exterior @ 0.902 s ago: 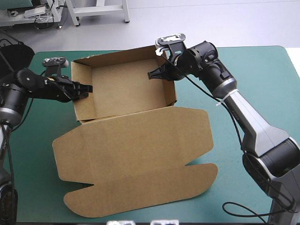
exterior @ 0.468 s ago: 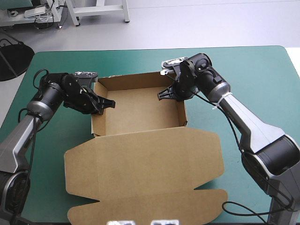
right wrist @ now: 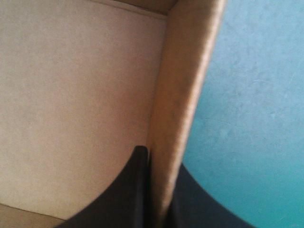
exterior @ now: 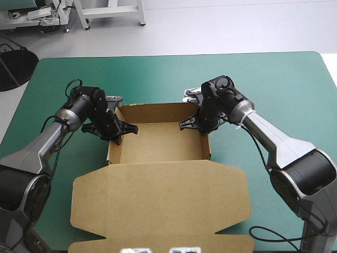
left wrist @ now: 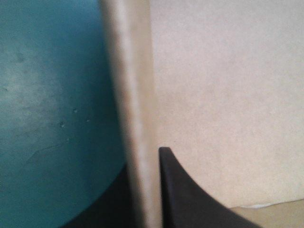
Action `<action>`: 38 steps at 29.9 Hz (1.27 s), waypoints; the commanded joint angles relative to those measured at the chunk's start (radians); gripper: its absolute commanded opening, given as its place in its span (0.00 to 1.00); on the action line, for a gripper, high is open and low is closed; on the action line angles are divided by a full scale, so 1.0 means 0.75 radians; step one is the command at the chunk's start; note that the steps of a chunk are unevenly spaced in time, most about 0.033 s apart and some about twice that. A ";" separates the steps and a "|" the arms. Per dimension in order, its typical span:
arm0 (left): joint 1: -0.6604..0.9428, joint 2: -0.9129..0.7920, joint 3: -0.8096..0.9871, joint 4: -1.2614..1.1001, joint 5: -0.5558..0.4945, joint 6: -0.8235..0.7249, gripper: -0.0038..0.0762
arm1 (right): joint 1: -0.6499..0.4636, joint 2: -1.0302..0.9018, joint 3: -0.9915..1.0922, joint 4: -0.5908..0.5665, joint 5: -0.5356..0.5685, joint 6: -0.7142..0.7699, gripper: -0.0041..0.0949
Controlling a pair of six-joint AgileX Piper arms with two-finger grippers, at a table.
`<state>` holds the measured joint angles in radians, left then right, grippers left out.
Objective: Fold the box
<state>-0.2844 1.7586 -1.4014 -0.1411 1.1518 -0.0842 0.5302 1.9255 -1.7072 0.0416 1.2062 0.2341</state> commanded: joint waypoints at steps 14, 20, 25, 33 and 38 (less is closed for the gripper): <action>-0.036 -0.034 -0.060 -0.186 -0.077 0.036 0.18 | 0.034 -0.011 -0.018 0.109 -0.099 -0.083 0.22; -0.036 -0.034 -0.060 -0.153 -0.077 0.039 0.45 | 0.034 -0.013 -0.041 -0.019 -0.054 -0.059 0.57; -0.034 -0.034 -0.060 -0.139 -0.094 0.039 0.66 | 0.034 -0.013 -0.137 -0.143 0.046 -0.059 0.57; -0.032 -0.034 -0.060 -0.136 -0.119 0.039 0.68 | 0.032 -0.024 -0.173 -0.242 0.057 -0.021 0.57; -0.032 -0.042 -0.123 -0.097 -0.110 0.039 0.68 | 0.032 -0.026 -0.174 -0.275 0.057 -0.005 0.57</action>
<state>-0.3046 1.7792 -1.4308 -0.2093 1.0800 -0.0563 0.5561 1.9715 -1.8044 -0.1255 1.2314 0.2276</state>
